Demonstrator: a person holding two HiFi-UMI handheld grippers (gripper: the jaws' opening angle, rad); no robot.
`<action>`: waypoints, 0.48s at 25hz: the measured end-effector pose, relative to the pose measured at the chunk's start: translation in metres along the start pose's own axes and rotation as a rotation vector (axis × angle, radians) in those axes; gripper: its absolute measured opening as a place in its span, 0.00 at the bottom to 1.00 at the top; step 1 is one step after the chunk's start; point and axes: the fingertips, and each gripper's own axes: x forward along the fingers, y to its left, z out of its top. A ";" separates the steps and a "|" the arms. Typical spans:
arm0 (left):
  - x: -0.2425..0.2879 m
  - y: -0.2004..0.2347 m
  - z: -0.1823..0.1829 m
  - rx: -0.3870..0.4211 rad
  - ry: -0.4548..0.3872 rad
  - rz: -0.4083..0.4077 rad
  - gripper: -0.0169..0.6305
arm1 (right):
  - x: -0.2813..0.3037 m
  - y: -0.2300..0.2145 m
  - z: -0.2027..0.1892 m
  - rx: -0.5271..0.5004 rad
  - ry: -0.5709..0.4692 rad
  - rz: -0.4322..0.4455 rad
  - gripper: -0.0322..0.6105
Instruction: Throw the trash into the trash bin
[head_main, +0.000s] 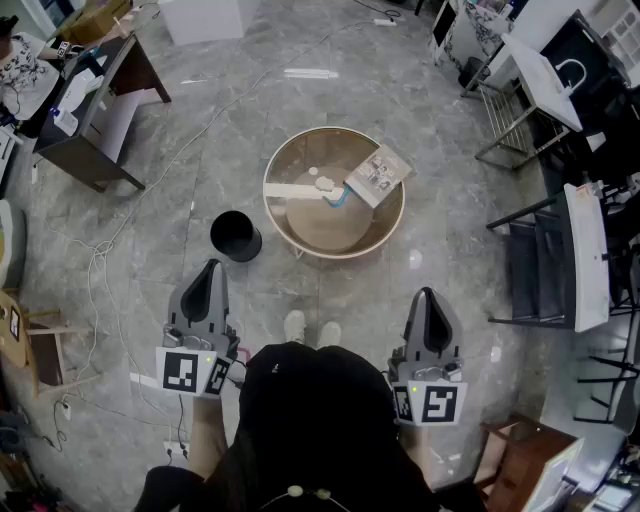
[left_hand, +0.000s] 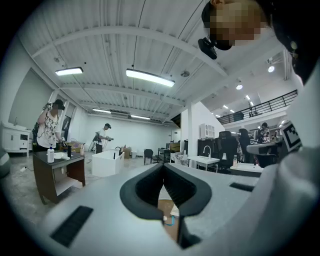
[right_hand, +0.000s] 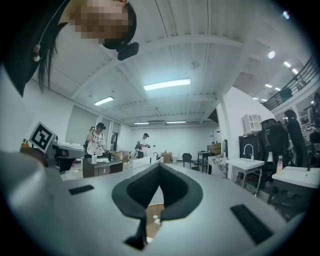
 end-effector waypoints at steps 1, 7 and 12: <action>0.001 -0.001 0.000 0.001 0.001 -0.004 0.04 | -0.001 0.000 -0.001 -0.001 0.003 -0.002 0.05; 0.005 -0.005 -0.003 0.000 0.007 -0.018 0.04 | -0.004 -0.004 -0.004 -0.002 0.015 -0.014 0.05; 0.008 -0.005 -0.003 -0.004 0.009 -0.025 0.04 | -0.004 -0.007 -0.002 -0.017 0.018 -0.024 0.05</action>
